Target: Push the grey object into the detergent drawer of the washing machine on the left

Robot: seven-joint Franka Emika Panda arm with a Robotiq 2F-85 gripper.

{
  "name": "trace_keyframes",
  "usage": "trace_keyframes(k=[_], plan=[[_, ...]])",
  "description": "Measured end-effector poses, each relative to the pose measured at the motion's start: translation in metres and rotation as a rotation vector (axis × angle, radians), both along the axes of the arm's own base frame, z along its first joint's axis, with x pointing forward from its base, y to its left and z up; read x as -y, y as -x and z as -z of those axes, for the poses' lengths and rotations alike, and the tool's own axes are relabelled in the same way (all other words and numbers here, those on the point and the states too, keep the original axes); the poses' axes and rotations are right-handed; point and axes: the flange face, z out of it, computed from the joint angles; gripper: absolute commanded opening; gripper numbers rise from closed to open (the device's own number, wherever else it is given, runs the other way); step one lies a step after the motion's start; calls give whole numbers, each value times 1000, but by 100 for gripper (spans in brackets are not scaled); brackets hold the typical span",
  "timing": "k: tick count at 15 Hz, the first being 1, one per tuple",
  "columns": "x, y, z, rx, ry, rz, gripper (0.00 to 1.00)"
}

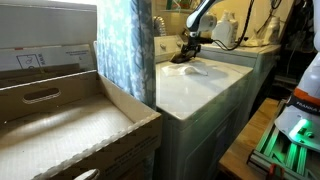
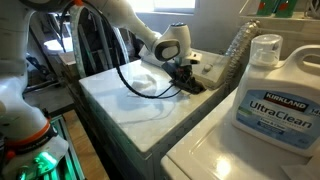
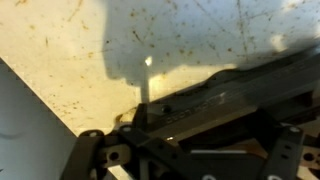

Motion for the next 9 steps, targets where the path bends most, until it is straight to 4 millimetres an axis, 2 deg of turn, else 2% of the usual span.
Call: trace_keyframes(k=[9], plan=[[-27,13,-20,4,52,3,100]])
